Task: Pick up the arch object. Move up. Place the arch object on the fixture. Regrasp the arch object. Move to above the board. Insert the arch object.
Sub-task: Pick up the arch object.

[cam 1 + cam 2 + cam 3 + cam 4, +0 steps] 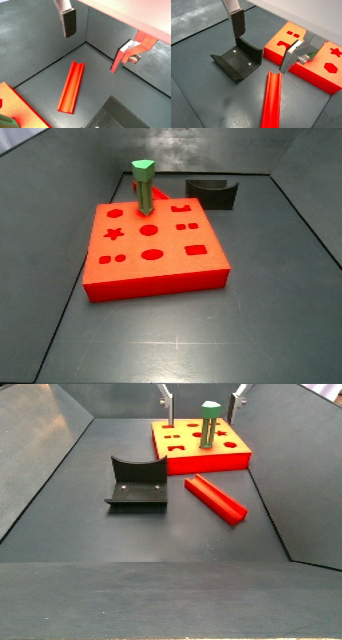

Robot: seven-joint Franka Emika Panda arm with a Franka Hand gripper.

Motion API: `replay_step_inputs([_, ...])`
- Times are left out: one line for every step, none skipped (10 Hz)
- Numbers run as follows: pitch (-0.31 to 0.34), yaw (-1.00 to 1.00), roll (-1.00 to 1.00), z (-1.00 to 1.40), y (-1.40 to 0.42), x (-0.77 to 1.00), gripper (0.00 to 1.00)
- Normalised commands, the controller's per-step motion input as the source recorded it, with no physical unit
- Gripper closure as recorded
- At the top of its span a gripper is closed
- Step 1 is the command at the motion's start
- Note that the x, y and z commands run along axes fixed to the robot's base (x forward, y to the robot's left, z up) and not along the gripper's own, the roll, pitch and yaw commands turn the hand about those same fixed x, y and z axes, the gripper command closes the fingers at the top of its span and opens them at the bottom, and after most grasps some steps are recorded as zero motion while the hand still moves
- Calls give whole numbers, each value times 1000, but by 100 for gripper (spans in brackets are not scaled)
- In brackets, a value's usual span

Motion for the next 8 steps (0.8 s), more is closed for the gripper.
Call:
replay_step_inputs([-14, 169, 0, -11, 77, 34, 0])
replay_step_inputs([-356, 831, -23, -431, 0, 0, 0])
replay_step_inputs([-290, 983, -127, -403, 0, 0, 0])
replay_step_inputs([-101, 989, 0, -654, -31, 0, 0])
replay_step_inputs([-17, 1000, 61, -960, 0, -111, 0])
replay_step_inputs([-14, 1000, 71, -980, 0, -114, 0])
replay_step_inputs([-59, 857, 53, -1000, 0, -391, 0])
replay_step_inputs([0, 563, 31, -1000, 0, -526, 0])
